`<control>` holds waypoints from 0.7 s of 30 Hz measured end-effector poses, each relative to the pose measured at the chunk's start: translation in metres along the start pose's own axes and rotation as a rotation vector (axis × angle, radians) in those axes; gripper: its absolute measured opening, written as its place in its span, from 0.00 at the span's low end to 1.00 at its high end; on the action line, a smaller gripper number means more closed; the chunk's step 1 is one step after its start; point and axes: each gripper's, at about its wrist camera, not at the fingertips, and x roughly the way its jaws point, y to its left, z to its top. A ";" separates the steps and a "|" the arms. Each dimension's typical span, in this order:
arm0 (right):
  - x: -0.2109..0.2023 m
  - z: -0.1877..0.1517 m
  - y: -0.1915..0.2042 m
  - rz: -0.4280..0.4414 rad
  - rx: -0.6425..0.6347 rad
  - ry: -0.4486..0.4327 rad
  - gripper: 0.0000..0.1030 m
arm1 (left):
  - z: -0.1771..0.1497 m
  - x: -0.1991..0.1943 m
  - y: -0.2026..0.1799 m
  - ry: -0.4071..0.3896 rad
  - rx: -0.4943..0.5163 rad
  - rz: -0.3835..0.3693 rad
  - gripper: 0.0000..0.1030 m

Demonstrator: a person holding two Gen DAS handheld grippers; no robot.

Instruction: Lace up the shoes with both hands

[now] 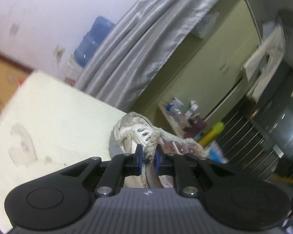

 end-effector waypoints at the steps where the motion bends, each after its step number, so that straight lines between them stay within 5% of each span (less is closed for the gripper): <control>1: 0.001 0.000 0.001 -0.001 -0.005 0.003 0.01 | 0.000 0.001 0.003 -0.001 -0.012 -0.007 0.12; 12: 0.009 -0.008 0.023 -0.065 -0.134 0.065 0.01 | 0.002 0.009 0.032 0.028 -0.182 -0.110 0.13; 18: 0.018 -0.005 0.039 -0.081 -0.190 0.068 0.00 | -0.002 0.018 0.071 0.076 -0.439 -0.234 0.13; 21: 0.026 -0.002 0.044 -0.123 -0.204 0.109 0.00 | -0.005 0.023 0.077 0.079 -0.479 -0.259 0.13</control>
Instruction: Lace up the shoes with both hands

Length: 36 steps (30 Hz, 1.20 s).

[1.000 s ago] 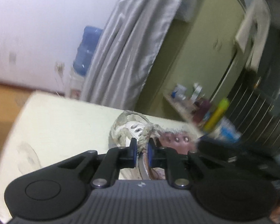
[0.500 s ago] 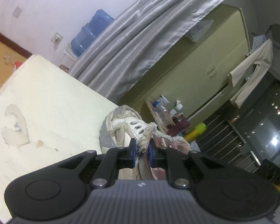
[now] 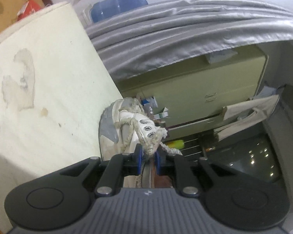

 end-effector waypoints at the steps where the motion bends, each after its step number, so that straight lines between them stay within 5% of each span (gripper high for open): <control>1: 0.002 0.002 0.002 -0.024 -0.007 0.016 0.00 | 0.000 0.001 0.000 0.001 0.005 0.001 0.13; 17: 0.017 0.004 -0.004 -0.017 -0.028 0.041 0.00 | 0.001 0.005 0.004 0.026 -0.018 -0.019 0.14; 25: 0.015 -0.003 -0.008 0.022 -0.025 0.005 0.00 | -0.005 0.008 0.038 0.017 -0.225 -0.145 0.14; 36: 0.019 -0.003 -0.014 0.089 -0.004 0.005 0.00 | -0.005 0.012 0.034 0.012 -0.199 -0.137 0.15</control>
